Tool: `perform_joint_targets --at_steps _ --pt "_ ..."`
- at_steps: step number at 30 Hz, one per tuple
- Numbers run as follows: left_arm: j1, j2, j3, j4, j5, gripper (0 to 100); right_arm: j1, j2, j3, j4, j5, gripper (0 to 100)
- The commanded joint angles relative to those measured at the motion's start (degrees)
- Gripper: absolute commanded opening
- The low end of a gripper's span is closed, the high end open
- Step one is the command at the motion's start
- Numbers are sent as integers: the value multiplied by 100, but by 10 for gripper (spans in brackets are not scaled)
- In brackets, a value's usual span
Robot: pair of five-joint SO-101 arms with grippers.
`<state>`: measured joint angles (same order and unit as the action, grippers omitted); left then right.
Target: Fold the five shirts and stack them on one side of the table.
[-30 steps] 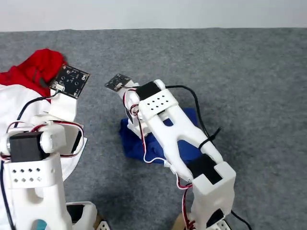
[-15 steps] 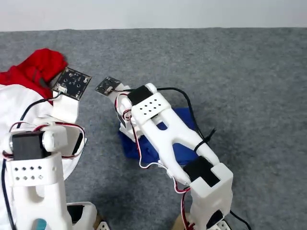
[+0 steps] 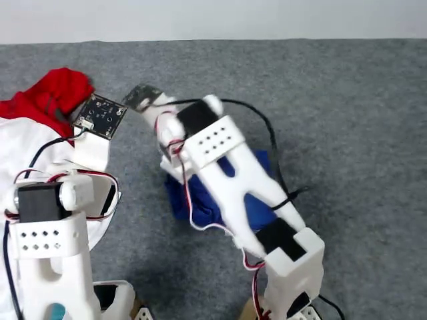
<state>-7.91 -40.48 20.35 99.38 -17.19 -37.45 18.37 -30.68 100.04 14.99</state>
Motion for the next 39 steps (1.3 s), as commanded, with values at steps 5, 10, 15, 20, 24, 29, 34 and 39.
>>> perform_joint_targets --at_steps 5,10,15,20,24,29,34,39 --pt "18 -114 -13 105 18 2 1130 57 -158 66 9 37" --pt "18 -114 -48 105 18 2 1516 725 -158 48 9 8" --pt "-26 -114 -48 105 18 2 1349 1218 -158 31 9 10" --pt "-26 -290 -57 97 18 2 611 1815 -158 101 -9 10" --pt "-62 -800 -57 97 18 2 -365 1745 -176 224 -44 10" --pt "-870 -1389 -22 97 18 2 -936 1376 -193 233 -9 10" --pt "-1811 -1969 -22 97 18 2 -338 664 -158 242 -44 10" --pt "-2365 -2585 -22 97 18 2 101 787 -158 251 -35 10"
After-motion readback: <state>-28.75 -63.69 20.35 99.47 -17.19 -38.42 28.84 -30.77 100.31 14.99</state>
